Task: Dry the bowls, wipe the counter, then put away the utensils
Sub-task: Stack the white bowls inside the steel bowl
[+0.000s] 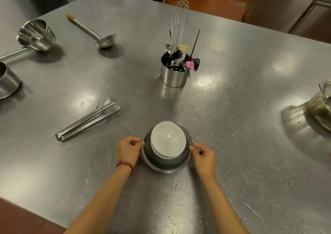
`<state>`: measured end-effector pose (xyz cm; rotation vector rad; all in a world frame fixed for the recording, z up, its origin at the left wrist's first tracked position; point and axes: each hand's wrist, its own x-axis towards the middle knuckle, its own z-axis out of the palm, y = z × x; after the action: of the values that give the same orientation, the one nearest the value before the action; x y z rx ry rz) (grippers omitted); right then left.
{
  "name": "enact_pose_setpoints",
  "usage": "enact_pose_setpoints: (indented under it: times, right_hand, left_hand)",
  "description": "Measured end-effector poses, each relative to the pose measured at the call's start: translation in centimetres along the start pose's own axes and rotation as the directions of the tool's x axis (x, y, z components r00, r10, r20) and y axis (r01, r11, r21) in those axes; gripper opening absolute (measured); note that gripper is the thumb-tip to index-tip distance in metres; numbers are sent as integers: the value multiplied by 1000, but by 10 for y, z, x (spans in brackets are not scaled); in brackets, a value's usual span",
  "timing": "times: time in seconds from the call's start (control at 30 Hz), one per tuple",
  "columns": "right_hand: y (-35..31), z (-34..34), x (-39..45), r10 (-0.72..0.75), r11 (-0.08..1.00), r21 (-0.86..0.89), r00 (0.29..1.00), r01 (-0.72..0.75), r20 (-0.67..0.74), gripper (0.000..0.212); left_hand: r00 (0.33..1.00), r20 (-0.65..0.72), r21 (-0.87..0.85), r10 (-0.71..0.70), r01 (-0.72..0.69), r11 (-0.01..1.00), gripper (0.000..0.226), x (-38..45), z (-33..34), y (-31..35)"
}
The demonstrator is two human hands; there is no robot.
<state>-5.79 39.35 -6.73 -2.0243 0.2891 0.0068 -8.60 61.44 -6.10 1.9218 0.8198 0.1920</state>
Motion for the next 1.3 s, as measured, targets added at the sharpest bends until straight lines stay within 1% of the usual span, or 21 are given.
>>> enact_pose_setpoints:
  times: [0.07, 0.17, 0.2, 0.27, 0.37, 0.5, 0.53, 0.6, 0.77, 0.87, 0.97, 1.0, 1.07, 1.1, 1.13, 1.2, 1.23, 1.3]
  right_hand:
    - [-1, 3, 2, 45, 999, 7, 998, -45, 52, 10]
    - [-4, 7, 3, 85, 996, 13, 992, -87, 92, 29]
    - [-5, 8, 3, 96, 995, 18, 991, -98, 94, 30]
    - [-10, 10, 5, 97, 994, 43, 991, -101, 92, 32]
    - [-24, 21, 18, 60, 995, 73, 994, -67, 87, 30]
    - [-44, 48, 36, 24, 997, 71, 995, -31, 97, 28]
    - [-47, 55, 40, 21, 997, 70, 995, -28, 97, 28]
    - [-53, 69, 46, 14, 997, 69, 994, -22, 111, 28]
    - [-52, 88, 55, 49, 997, 59, 988, -58, 148, 30]
    - [-49, 89, 54, 64, 995, 72, 989, -74, 137, 28]
    - [-50, 83, 51, 59, 993, 96, 987, -74, 152, 21]
    - [-49, 79, 49, 57, 992, 105, 986, -73, 156, 17]
    - [-45, 69, 42, 62, 990, 117, 985, -81, 159, 12]
    - [-42, 63, 37, 73, 991, 103, 985, -90, 158, 19]
    - [-38, 56, 33, 82, 992, 82, 985, -95, 152, 27]
    - [-28, 40, 23, 60, 997, 37, 988, -66, 145, 33]
    - [-23, 30, 16, 36, 999, 7, 988, -38, 148, 33]
    - [-9, 7, 5, -20, 995, -88, 987, 34, 161, 35]
  left_hand:
    - [998, 36, -18, -60, 60, 998, 12, 0, -2, -2]
    - [977, 131, -131, -166, 183, 974, 5, 3, -3, -4]
    - [976, 131, -139, -174, 191, 972, 10, 4, -3, -5]
    - [978, 119, -162, -171, 189, 968, 16, 8, -5, -7]
    - [984, 83, -221, -161, 176, 959, 6, 20, -13, -5]
    - [988, 42, -250, -151, 157, 955, 19, 46, -26, 2]
    - [987, 32, -253, -155, 158, 955, 17, 53, -28, 3]
    - [985, 27, -266, -168, 169, 949, 6, 65, -32, 3]
    - [987, 16, -248, -162, 161, 955, 12, 79, -36, 1]
    - [990, 16, -226, -143, 143, 964, 16, 78, -35, 0]
    - [996, -13, -108, -93, 91, 990, 24, 69, -36, 1]
    - [996, -46, -76, -74, 71, 995, 28, 64, -35, 1]
    - [992, -123, -63, -37, 29, 998, 30, 48, -34, 6]
    - [988, -156, -48, 14, -22, 999, 29, 37, -33, 10]
    - [978, -184, -13, 96, -100, 995, 27, 26, -30, 13]
    - [940, -186, 94, 287, -274, 957, 24, 2, -22, 18]
    - [919, -155, 141, 363, -343, 929, 24, -11, -16, 21]
    - [882, -56, 205, 469, -449, 870, 25, -37, 0, 22]
